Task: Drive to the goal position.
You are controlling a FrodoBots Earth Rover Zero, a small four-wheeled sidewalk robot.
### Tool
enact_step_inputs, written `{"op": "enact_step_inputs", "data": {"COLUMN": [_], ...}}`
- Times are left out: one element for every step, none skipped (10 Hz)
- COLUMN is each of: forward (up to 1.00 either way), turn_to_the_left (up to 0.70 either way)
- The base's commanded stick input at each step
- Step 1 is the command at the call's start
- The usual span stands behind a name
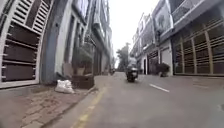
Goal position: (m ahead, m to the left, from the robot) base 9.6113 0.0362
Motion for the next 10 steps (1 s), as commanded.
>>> {"op": "enact_step_inputs", "data": {"forward": [0.48, 0.48, 0.48, 0.48, 0.48, 0.48, 0.48, 0.48, 0.48, 0.48], "turn_to_the_left": [-0.48, -0.36, -0.01, 0.00, 0.00, 0.00, 0.00, 0.00, 0.00, 0.00]}}
